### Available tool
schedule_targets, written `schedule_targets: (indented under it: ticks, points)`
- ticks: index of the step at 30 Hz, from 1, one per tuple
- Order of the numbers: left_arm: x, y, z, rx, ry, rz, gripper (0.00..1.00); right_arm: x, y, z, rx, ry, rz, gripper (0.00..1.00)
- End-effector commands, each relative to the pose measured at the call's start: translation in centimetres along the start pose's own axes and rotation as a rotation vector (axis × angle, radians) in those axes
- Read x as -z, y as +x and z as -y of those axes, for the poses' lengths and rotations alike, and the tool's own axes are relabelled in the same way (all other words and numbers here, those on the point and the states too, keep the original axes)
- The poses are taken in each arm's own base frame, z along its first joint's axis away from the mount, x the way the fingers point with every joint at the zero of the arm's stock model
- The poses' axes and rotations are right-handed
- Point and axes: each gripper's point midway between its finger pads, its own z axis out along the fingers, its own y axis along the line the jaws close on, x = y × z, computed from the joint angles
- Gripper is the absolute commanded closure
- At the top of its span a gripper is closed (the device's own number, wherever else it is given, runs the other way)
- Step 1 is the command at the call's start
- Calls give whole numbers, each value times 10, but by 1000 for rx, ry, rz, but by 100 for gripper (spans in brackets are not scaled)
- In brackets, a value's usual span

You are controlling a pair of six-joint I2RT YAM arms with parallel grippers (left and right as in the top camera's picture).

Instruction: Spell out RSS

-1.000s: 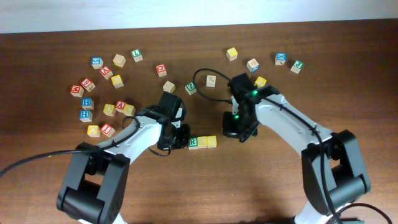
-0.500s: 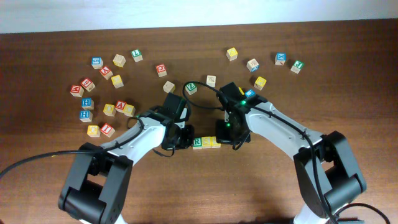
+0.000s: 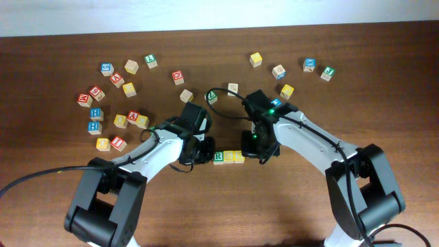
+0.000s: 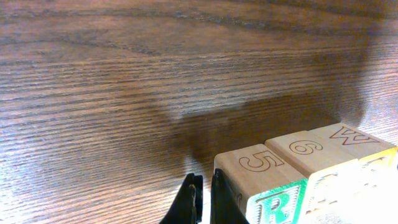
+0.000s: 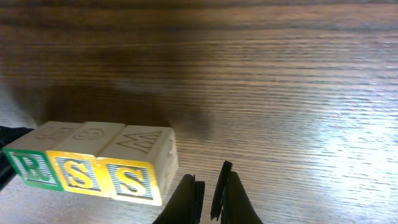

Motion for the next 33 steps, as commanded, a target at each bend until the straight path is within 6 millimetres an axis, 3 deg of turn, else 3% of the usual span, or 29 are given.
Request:
schedule_targets:
  ticks: [1, 12, 22, 33]
  points:
    - [-5, 6, 1, 12, 8, -23, 100, -4, 3, -3, -5, 8, 0, 96]
    - [-5, 6, 1, 12, 7, -23, 100, -27, 8, -1, 3, 40, -47, 96]
    - [-6, 8, 3, 3, 8, -27, 100, -27, 3, -19, 44, -54, -35, 96]
    - [-6, 7, 4, -1, 9, -23, 100, -27, 3, -14, 40, -28, -36, 96]
